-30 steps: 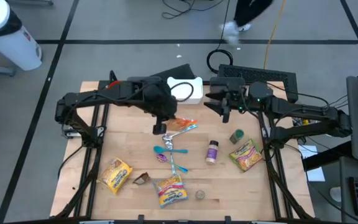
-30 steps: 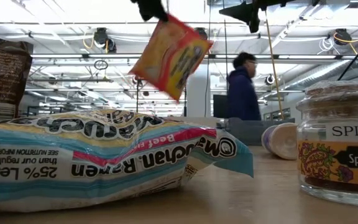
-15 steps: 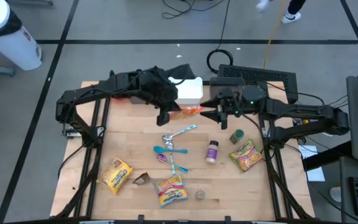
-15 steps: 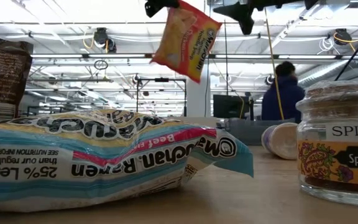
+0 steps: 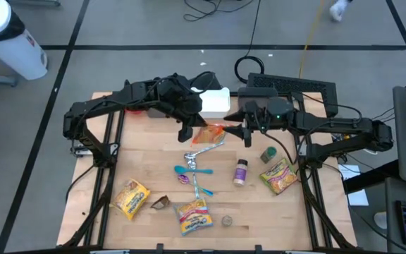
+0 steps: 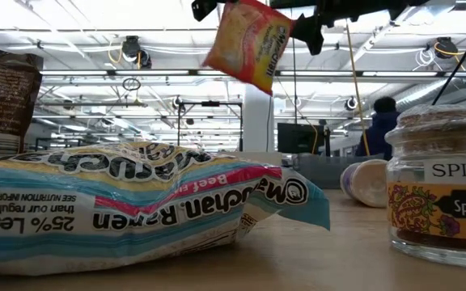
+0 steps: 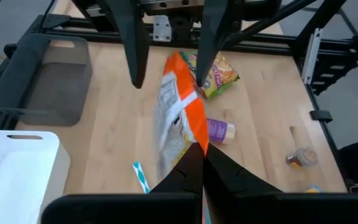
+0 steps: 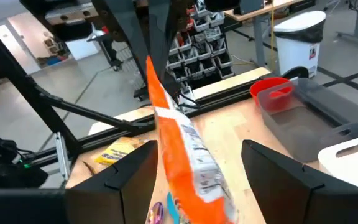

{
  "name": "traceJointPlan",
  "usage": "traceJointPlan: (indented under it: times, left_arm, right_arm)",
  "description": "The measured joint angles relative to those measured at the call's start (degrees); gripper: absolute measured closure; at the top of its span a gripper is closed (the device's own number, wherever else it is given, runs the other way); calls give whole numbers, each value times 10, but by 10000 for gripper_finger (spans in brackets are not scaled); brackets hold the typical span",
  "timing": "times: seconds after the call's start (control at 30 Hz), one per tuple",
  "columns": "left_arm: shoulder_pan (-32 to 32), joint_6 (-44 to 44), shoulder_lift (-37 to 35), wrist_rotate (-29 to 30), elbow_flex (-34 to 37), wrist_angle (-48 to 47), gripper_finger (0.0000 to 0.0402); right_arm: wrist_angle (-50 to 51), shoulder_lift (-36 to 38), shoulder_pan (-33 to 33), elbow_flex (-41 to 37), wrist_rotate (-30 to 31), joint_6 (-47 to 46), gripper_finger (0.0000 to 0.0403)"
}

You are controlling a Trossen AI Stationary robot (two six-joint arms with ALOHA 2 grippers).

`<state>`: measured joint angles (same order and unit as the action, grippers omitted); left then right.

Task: Pick & Place Food Item
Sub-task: Put the orange noodle pack into the left black bin

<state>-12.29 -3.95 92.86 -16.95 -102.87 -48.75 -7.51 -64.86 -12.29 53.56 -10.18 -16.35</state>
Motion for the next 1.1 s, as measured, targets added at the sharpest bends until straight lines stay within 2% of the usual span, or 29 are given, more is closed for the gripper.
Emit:
traceJointPlan:
  times: [0.17, 0.3, 0.97, 1.1]
  left_arm:
    - [0, 2, 0, -8, 0, 9, 399]
    - [0, 6, 0, -12, 0, 18, 398]
    - [0, 16, 0, -16, 0, 24, 395]
    - [0, 27, 0, -15, 0, 24, 394]
  right_arm:
    - [20, 0, 0, 0, 27, 21, 178]
    - [23, 0, 0, 0, 27, 25, 197]
    - [35, 0, 0, 0, 8, 23, 390]
    - [35, 0, 0, 0, 7, 19, 398]
